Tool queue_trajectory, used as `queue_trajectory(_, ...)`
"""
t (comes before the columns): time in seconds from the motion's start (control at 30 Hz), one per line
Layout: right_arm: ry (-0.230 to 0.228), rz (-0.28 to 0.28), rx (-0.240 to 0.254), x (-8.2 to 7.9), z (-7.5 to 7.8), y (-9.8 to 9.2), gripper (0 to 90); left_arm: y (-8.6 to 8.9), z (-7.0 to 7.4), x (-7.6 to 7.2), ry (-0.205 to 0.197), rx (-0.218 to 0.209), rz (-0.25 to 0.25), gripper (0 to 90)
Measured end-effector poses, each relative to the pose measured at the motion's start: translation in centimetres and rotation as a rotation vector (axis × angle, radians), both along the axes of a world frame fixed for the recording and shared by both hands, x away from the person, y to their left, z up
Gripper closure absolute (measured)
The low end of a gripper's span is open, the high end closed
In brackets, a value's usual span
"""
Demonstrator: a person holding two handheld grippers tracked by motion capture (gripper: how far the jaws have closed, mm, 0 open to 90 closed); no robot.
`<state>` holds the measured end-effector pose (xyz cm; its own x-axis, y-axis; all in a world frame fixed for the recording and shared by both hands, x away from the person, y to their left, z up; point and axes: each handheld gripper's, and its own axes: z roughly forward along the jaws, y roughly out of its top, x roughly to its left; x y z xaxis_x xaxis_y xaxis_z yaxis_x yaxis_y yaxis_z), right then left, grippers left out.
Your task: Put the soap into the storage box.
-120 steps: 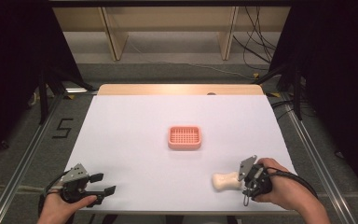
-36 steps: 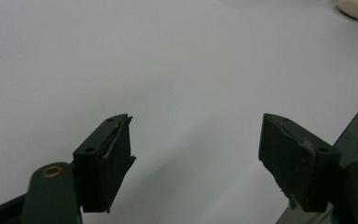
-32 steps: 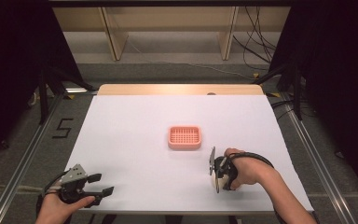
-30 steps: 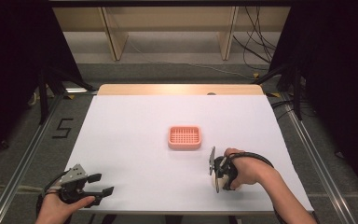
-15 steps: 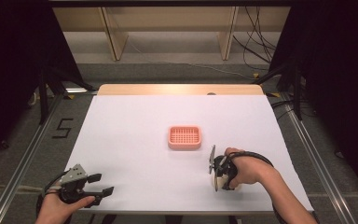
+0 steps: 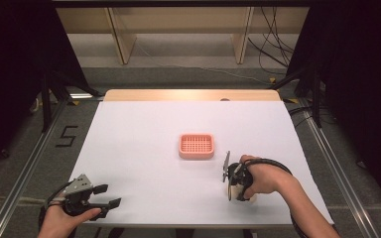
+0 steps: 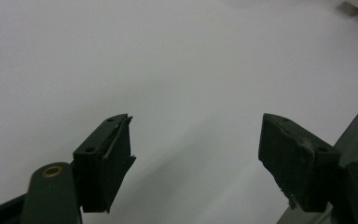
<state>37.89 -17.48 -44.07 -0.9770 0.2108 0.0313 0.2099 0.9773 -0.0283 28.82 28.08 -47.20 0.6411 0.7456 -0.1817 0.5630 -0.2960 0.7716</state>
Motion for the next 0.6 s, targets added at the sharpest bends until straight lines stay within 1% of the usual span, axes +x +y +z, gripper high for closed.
queue_trajectory(0.03, 0.009, -0.002, 0.003, 0.1, 0.0, 0.0, 49.9, 0.0, 0.0, 0.0, -0.002, -0.001, 0.002, 24.9)
queue_trajectory(0.07, 0.005, -0.002, 0.003, 0.1, 0.1, 0.0, 49.9, -0.1, 0.0, 0.0, -0.001, 0.0, 0.0, 24.9)
queue_trajectory(0.1, 0.001, 0.001, 0.0, 0.2, 0.2, -0.1, 49.9, -0.2, 0.0, 0.1, -0.011, -0.006, 0.005, 24.9)
queue_trajectory(0.13, 0.007, -0.005, 0.001, 0.2, 0.3, -0.1, 49.9, -0.2, 0.0, 0.1, -0.011, -0.006, 0.005, 24.8)
queue_trajectory(0.17, -0.007, 0.044, 0.028, 0.5, 0.2, -0.1, 50.0, -0.4, 0.1, 0.1, -0.002, -0.01, -0.001, 24.9)
queue_trajectory(0.2, 0.001, 0.034, 0.029, 0.6, 0.3, -0.2, 49.9, -0.5, 0.0, 0.2, -0.008, -0.006, 0.0, 24.9)
queue_trajectory(0.23, -0.004, 0.042, 0.034, 0.7, 0.4, -0.2, 49.9, -0.5, 0.1, 0.2, 0.003, -0.007, -0.003, 24.9)
queue_trajectory(0.27, 0.006, 0.018, 0.027, 0.6, 0.5, -0.2, 50.0, -0.4, 0.0, 0.2, 0.016, -0.004, 0.003, 24.9)
queue_trajectory(0.3, 0.009, 0.035, 0.031, 0.8, 0.6, -0.2, 50.0, -0.5, -0.1, 0.2, 0.003, -0.008, 0.01, 24.9)
queue_trajectory(0.33, 0.012, -0.008, 0.008, 0.7, 0.7, -0.3, 50.0, -0.4, -0.1, 0.2, -0.002, -0.012, 0.004, 24.9)
queue_trajectory(0.37, 0.008, 0.0, 0.009, 0.8, 0.9, -0.3, 50.0, -0.3, 0.0, 0.2, 0.005, -0.002, -0.003, 24.9)
queue_trajectory(0.4, 0.006, 0.008, 0.006, 0.9, 1.0, -0.3, 50.0, -0.3, 0.0, 0.1, 0.005, -0.005, 0.0, 24.9)
queue_trajectory(0.43, -0.009, 0.034, 0.026, 1.1, 0.9, -0.4, 50.0, -0.3, 0.0, 0.1, 0.0, -0.005, 0.006, 24.9)
queue_trajectory(0.47, -0.002, 0.026, 0.029, 1.2, 1.0, -0.4, 50.0, -0.3, 0.0, 0.1, -0.001, -0.006, 0.008, 24.9)
queue_trajectory(0.5, 0.004, 0.022, 0.029, 1.2, 1.0, -0.3, 50.0, -0.2, 0.0, 0.2, 0.0, 0.006, 0.005, 24.9)
queue_trajectory(0.53, 0.0, 0.012, 0.024, 1.2, 1.0, -0.4, 50.0, -0.3, -0.1, 0.1, 0.0, -0.005, 0.007, 24.9)
queue_trajectory(0.57, 0.0, 0.042, 0.028, 1.4, 1.0, -0.4, 50.0, -0.3, -0.1, 0.2, 0.0, -0.005, 0.007, 24.9)
queue_trajectory(0.6, 0.006, 0.024, 0.022, 1.4, 1.0, -0.3, 50.0, -0.2, 0.0, 0.2, 0.001, -0.003, 0.004, 24.9)
